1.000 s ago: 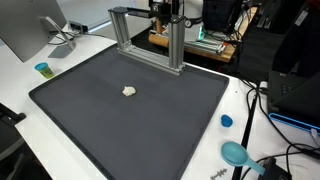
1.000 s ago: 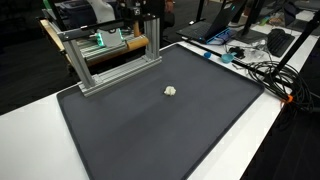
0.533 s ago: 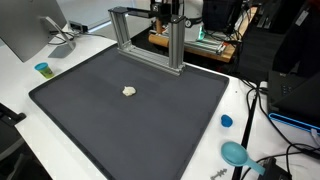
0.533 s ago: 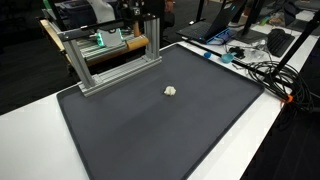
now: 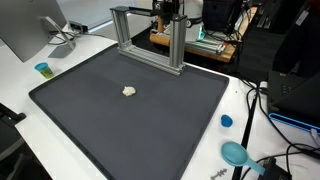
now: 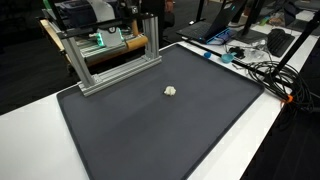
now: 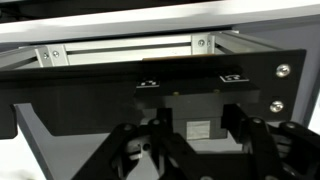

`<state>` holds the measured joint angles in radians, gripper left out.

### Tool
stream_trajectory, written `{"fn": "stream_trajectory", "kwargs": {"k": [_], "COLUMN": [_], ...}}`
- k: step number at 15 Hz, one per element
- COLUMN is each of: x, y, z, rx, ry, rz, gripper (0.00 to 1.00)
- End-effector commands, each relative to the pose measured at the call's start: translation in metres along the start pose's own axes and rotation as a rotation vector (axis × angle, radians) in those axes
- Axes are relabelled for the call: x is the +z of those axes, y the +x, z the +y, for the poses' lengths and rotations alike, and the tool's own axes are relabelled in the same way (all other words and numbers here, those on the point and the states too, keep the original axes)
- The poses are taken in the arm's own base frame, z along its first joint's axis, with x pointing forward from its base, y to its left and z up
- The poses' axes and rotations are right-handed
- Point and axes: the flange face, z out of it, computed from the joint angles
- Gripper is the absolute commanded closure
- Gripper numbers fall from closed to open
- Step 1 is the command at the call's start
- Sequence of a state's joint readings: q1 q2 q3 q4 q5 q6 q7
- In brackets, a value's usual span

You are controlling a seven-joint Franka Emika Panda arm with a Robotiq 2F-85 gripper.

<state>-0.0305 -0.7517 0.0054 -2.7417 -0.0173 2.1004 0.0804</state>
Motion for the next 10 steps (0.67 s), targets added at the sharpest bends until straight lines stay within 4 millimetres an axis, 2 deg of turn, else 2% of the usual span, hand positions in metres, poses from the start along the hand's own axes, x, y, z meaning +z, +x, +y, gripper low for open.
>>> {"fn": "stream_trajectory", "kwargs": {"k": [1, 7, 8, 9, 10], "x": [-0.0028, -0.0003, -0.0005, -0.0008, -0.0013], "y": [-0.0091, -0.0068, -0.0068, -0.0061, -0.0053], "z": [0.0052, 0.0004, 0.0003, 0.0004, 0.0001], "rx": [-0.002, -0.005, -0.002, -0.001, -0.001], "ry": [0.022, 0.011, 0.013, 0.013, 0.014], "rz": [-0.034, -0.022, -0.022, -0.022, -0.021], "gripper": [0.66, 0.66, 0.18, 0.15, 0.35]}}
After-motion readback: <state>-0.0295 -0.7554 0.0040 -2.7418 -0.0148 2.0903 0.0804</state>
